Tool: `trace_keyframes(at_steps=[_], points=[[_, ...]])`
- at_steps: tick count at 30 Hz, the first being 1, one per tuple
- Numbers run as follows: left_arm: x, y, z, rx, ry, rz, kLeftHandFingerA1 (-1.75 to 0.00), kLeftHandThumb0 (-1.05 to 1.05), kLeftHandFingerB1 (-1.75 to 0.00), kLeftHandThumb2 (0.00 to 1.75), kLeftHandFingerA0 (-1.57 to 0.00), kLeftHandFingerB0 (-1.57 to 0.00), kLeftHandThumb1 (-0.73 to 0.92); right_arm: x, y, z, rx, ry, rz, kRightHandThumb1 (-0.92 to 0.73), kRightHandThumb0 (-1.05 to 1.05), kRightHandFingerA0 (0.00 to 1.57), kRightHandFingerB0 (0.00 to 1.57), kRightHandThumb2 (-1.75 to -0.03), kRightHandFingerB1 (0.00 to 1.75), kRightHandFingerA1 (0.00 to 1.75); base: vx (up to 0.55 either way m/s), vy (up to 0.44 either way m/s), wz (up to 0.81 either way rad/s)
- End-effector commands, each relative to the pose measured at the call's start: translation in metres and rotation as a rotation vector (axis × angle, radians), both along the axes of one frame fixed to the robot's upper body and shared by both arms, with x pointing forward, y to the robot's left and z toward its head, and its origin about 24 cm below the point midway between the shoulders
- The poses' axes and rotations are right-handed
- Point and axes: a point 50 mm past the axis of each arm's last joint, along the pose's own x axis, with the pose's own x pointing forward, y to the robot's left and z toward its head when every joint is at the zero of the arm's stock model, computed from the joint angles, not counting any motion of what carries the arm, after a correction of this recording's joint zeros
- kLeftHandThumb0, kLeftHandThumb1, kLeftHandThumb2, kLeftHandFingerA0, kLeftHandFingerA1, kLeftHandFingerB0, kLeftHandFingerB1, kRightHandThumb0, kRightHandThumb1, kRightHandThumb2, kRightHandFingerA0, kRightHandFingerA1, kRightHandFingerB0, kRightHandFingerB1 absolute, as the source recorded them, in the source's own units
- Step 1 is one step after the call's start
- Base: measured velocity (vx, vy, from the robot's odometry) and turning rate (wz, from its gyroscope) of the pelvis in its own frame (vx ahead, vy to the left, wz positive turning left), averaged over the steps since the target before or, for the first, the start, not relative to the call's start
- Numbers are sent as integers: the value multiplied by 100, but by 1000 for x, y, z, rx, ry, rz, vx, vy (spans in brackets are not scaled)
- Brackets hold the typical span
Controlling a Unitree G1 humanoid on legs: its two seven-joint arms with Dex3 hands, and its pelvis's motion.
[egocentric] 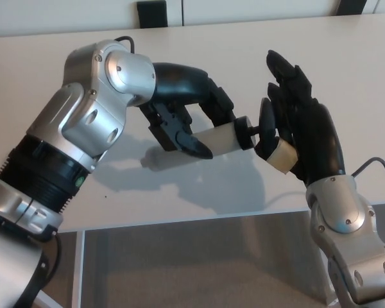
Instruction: The robot walks towards a desk on which an air pump is kept in the middle. It lifts it up and holds it with its left hand and uses its right hand to compress it by pushing its handle inwards.
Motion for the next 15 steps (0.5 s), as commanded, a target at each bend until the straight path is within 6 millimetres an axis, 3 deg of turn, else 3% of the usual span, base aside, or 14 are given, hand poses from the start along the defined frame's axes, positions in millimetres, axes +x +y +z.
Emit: trace_keyframes(at_steps=[1, 2, 3, 5, 6, 7, 8, 12, 13, 14, 15], points=[[3, 2, 4, -15, -23, 26, -55, -38, -42, 63, -81, -47, 78, 3, -3, 6, 0, -36, 11, -85, -81, 0, 0, -106, 18, 27, 0, 0, 0], [3, 2, 4, -14, -26, 25, -55, -38, -42, 63, -81, -47, 78, 3, -3, 6, 2, -35, 13, -85, -81, 0, 0, -106, 18, 27, 0, 0, 0], [4, 3, 3, -5, -38, 31, -64, -28, -57, 63, -83, -62, 79, 2, -4, 6, 14, -36, 18, -83, -83, 0, 0, -105, 15, 25, 0, 0, 0], [4, 4, 3, 7, -55, 40, -64, -28, -57, 63, -83, -62, 79, 2, -6, 7, 30, -39, 23, -83, -83, 0, 0, -105, 15, 25, 0, 0, 0], [5, 6, 3, 19, -63, 44, -126, -11, -125, 78, -89, -66, 73, 2, -9, 8, 48, -38, 22, -85, -88, 0, 0, -124, 16, 23, 0, 0, 0], [6, 8, 3, 29, -70, 46, -126, -11, -125, 78, -89, -66, 73, 2, -10, 8, 61, -38, 22, -85, -88, 0, 0, -124, 16, 23, 0, 0, 0], [9, 15, 1, 42, -82, 64, -138, -12, -129, 98, -103, -84, 62, 0, -15, 10, 104, -41, 40, -88, -105, 0, 0, -125, 1, 8, 0, 0, 0], [18, 35, -5, 53, -81, 133, -143, -9, -128, 98, -97, -82, 67, -3, -31, 15, 179, -58, 81, -82, -105, 0, 0, -123, 2, 8, 0, 0, 0], [20, 39, -7, 56, -80, 154, -143, -10, -129, 98, -104, -84, 66, -4, -36, 17, 185, -69, 73, -92, -100, 0, 0, -71, 0, 0, 0, 0, 0], [22, 42, -7, 58, -80, 166, -143, -10, -129, 98, -104, -84, 66, -5, -39, 19, 188, -76, 66, -92, -100, 0, 0, -71, 0, 0, 0, 0, 0], [24, 47, -8, 64, -86, 185, -134, -11, -122, 96, -99, -83, 63, -6, -43, 22, 198, -96, 52, -86, -105, 0, 0, -125, 8, 11, 0, 0, 0]])
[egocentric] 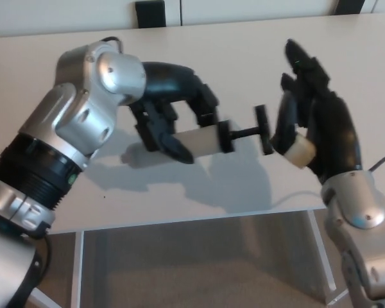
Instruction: The robot walks towards a desk on which an air pump is kept in the middle. It lifts it up and holds it with its left hand and uses its right hand to compress it by pushing its handle inwards.
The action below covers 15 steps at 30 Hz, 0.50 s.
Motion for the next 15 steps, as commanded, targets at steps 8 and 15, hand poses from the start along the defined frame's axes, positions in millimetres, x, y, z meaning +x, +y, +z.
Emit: trace_keyframes(at_steps=[8, 15], points=[[22, 42, -3, 59, -90, 135, -133, -11, -120, 95, -100, -85, 66, -13, -42, 26, 112, -117, -32, -92, -105, 0, 0, -128, 8, 9, 0, 0, 0], [25, 38, -13, 87, -102, 142, -132, -12, -122, 87, -95, -79, 70, -21, -56, 34, 117, -183, -43, -92, -99, 0, 0, -129, 14, 16, 0, 0, 0]])
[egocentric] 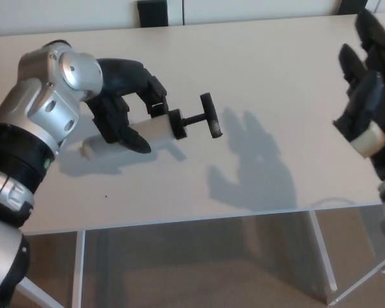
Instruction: The robot walks towards a desk on which an air pump is kept in the middle. It lifts it up and holds it with its left hand and uses its right hand to compress it by pushing its handle inwards.
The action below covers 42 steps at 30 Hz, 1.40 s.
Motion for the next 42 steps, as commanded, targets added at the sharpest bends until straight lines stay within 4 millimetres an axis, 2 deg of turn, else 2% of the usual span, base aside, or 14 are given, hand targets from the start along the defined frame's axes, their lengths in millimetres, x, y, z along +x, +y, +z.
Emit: trace_keyframes(at_steps=[1, 2, 4, 5, 8, 9, 10, 11, 31, 32, 33, 34, 37, 42], points=[[4, -6, 2, 19, -68, -22, -132, -12, -122, 87, -95, -79, 70, -8, -9, 10, 18, -74, 2, -92, -99, 0, 0, -129, 14, 16, 0, 0, 0], [4, -8, 1, 21, -70, -26, -130, -12, -126, 87, -94, -78, 69, -9, -10, 10, 20, -77, -2, -92, -80, 0, 0, -94, 0, 0, 0, 0, 0], [4, -10, -1, 24, -74, -32, -130, -12, -126, 87, -94, -78, 69, -10, -10, 11, 21, -77, -4, -92, -80, 0, 0, -94, 0, 0, 0, 0, 0], [4, -15, -3, 36, -83, -40, -115, -13, -122, 82, -90, -77, 75, -12, -11, 12, 17, -86, -9, -92, -97, 0, 0, -127, 11, 13, 0, 0, 0], [2, -29, -8, 55, -131, -67, -108, -10, -116, 76, -94, -75, 74, -17, -11, 15, 27, -104, -14, -92, -102, 0, 0, -128, 7, 9, 0, 0, 0], [1, -35, -10, 16, -156, -71, -58, -24, -45, 63, -92, -73, 75, -19, -11, 16, 33, -113, -12, -92, -102, 0, 0, -128, 7, 9, 0, 0, 0], [0, -39, -12, -13, -172, -72, -58, -24, -45, 63, -92, -73, 75, -21, -11, 17, 36, -119, -10, -92, -102, 0, 0, -128, 7, 9, 0, 0, 0], [-1, -45, -14, -23, -162, -75, 0, -80, -19, 82, 0, -8, 50, -23, -10, 19, 35, -131, -8, -92, -104, 0, 0, -128, 6, 8, 0, 0, 0], [-4, -55, -15, -8, -256, -89, 0, -94, 0, 94, 0, 0, 54, -54, -3, 42, -33, -251, -12, -83, -105, 0, 0, -126, 4, 7, 0, 0, 0], [-3, -50, -9, -5, -291, -94, 0, -92, 0, 61, 0, 0, 65, -59, -1, 45, -40, -268, -11, -76, -101, 0, 0, -116, 0, 3, 0, 0, 0], [-2, -49, -7, -5, -298, -95, 0, -92, 0, 61, 0, 0, 65, -60, -1, 46, -42, -272, -11, -76, -101, 0, 0, -116, 0, 3, 0, 0, 0], [-3, -45, -2, -19, -306, -91, 0, -94, -1, 94, 0, 0, 55, -63, -1, 47, -48, -281, -10, -75, -103, 0, 0, -118, 0, 3, 0, 0, 0], [-9, -37, 21, -89, -377, -105, 0, -93, 0, 92, 0, 0, 56, -75, -2, 49, -74, -305, 7, -74, -100, 0, 0, -115, 0, 3, 0, 0, 0], [-68, -17, 84, -330, -609, -236, 0, -82, -7, 86, 0, 0, 49, -114, -13, 58, -153, -358, 28, -69, -105, 0, 0, -117, 0, 0, 0, 0, 0]])
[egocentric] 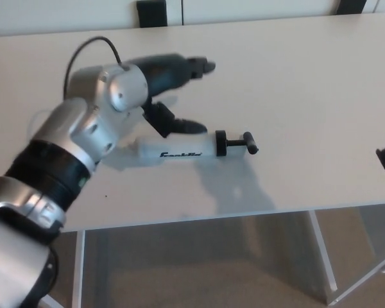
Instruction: The robot walks towards a desk on which an air pump is kept in the middle. It lifts it up and holds it with its left hand and uses its right hand to compress it by pushing its handle inwards.
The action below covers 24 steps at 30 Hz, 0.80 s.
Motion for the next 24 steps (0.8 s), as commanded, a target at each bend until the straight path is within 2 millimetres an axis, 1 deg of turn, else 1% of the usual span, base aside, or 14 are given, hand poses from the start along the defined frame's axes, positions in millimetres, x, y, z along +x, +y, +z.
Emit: trace_keyframes(at_steps=[1, 2, 4, 6, 7, 8, 12, 13, 14, 15, 16, 17, 18, 24], points=[[-73, 32, 77, -271, -292, -197, 0, -82, -7, 86, 0, 0, 49, -52, -13, 17, -123, -108, 12, -69, -105, 0, 0, -117, 0, 0, 0, 0, 0], [-89, 36, 82, -320, -318, -234, 0, -80, -8, 84, 0, -2, 48, -58, -15, 18, -131, -111, 9, -90, -105, 0, 0, -69, 0, 0, 0, 0, 0], [-104, 40, 86, -364, -336, -268, 0, -80, -8, 84, 0, -2, 48, -64, -17, 19, -139, -114, 5, -90, -105, 0, 0, -69, 0, 0, 0, 0, 0], [-146, 51, 88, -492, -364, -351, 0, -75, -8, 81, 0, -7, 46, -78, -22, 25, -162, -155, -19, -92, -105, 0, 0, -71, 0, 0, 0, 0, 0], [-146, 51, 88, -492, -364, -351, 0, -75, -8, 81, 0, -7, 46, -78, -22, 25, -162, -155, -19, -92, -105, 0, 0, -71, 0, 0, 0, 0, 0], [-177, 60, 83, -609, -350, -393, -4, -57, -30, 73, 0, -9, 37, -87, -25, 28, -177, -180, -25, -74, -105, 0, 0, -119, 1, 7, 0, 0, 0], [-236, 81, 64, -859, -169, -441, 0, -57, -19, 68, 0, -7, 34, -106, -31, 30, -192, -207, -31, -74, -105, 0, 0, -118, 1, 11, 0, 0, 0], [-252, 87, 50, -970, -61, -417, -16, -28, -32, 53, 0, -10, 43, -111, -32, 28, -198, -210, -40, -77, -105, 0, 0, -123, 8, 12, 0, 0, 0], [-265, 91, 43, -1044, 1, -392, -16, -28, -32, 53, 0, -10, 43, -114, -32, 27, -203, -211, -46, -77, -105, 0, 0, -123, 8, 12, 0, 0, 0], [-265, 91, 43, -1044, 1, -392, -16, -28, -32, 53, 0, -10, 43, -114, -32, 27, -203, -211, -46, -77, -105, 0, 0, -123, 8, 12, 0, 0, 0], [-277, 98, 36, -1098, 85, -386, -8, -23, -34, 72, 0, -3, 44, -117, -32, 25, -194, -201, -30, -75, -102, 0, 0, -119, 11, 14, 0, 0, 0], [-277, 98, 36, -1098, 85, -386, -8, -23, -34, 72, 0, -3, 44, -117, -32, 25, -194, -201, -30, -75, -102, 0, 0, -119, 11, 14, 0, 0, 0], [-286, 104, 31, -1132, 163, -393, -22, -17, -28, 55, 0, -17, 52, -120, -31, 25, -180, -188, -11, -71, -101, 0, 0, -107, 0, 15, 0, 0, 0], [-317, 133, 21, -1068, 381, -438, -28, -24, -28, 56, -7, -18, 54, -131, -34, 18, -176, -140, -16, -81, -83, 0, 0, -91, 0, 20, 0, 0, 0]])
